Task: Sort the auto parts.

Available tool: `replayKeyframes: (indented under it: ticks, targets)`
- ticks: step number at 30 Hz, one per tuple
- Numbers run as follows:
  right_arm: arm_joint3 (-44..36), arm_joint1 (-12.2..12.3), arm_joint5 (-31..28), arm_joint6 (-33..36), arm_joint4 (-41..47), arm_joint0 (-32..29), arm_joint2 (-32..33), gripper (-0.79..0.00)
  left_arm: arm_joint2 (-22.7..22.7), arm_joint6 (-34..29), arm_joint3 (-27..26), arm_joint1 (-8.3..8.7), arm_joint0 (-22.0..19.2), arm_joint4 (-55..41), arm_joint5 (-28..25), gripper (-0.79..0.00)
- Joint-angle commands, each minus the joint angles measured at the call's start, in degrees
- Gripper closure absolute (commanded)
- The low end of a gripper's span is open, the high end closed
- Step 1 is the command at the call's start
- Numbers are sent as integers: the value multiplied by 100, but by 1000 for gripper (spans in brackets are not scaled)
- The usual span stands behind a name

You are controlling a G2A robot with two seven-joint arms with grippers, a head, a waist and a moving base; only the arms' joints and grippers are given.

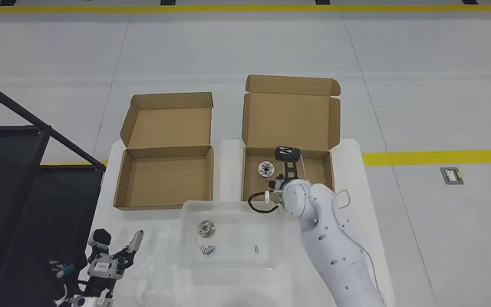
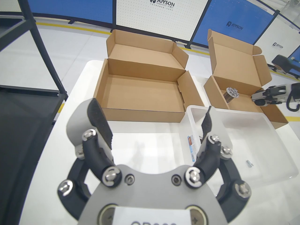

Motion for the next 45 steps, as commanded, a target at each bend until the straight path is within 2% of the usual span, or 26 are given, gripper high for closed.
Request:
replayKeyframes:
  ticks: [1, 3, 7, 17, 20, 22, 24, 28, 36, 41, 45]
  targets:
    - [623, -3, -159, -7, 134, 300, 49, 0, 0, 0, 0, 0, 0, 0, 0, -785]
    - [1283, -13, -285, -85, 202, 634, 59, 0, 0, 0, 0, 0, 0, 0, 0, -785]
    - [2101, -53, -403, -233, 309, 1037, 2, 0, 0, 0, 0, 0, 0, 0, 0, -785]
    - [3310, -147, -338, -842, 591, 1573, -61, 0, 0, 0, 0, 0, 0, 0, 0, -785]
    - [3548, -158, -385, -983, 690, 1668, -44, -185, 0, 0, 0, 0, 0, 0, 0, -785]
    - [3662, -167, -408, -1044, 737, 1718, -47, -197, 0, 0, 0, 0, 0, 0, 0, -785]
    - [3740, -177, -422, -1098, 774, 1754, -57, -126, 0, 0, 0, 0, 0, 0, 0, -785]
    - [3826, -190, -433, -1176, 829, 1795, -74, -203, 0, 0, 0, 0, 0, 0, 0, -785]
    - [3585, -173, -350, -1201, 791, 1718, -109, -237, 0, 0, 0, 0, 0, 0, 0, -785]
    - [3052, -123, -253, -1093, 661, 1509, -115, -249, 0, 0, 0, 0, 0, 0, 0, -785]
    - [2253, -37, -407, -903, 584, 1162, -37, -256, 0, 0, 0, 0, 0, 0, 0, -785]
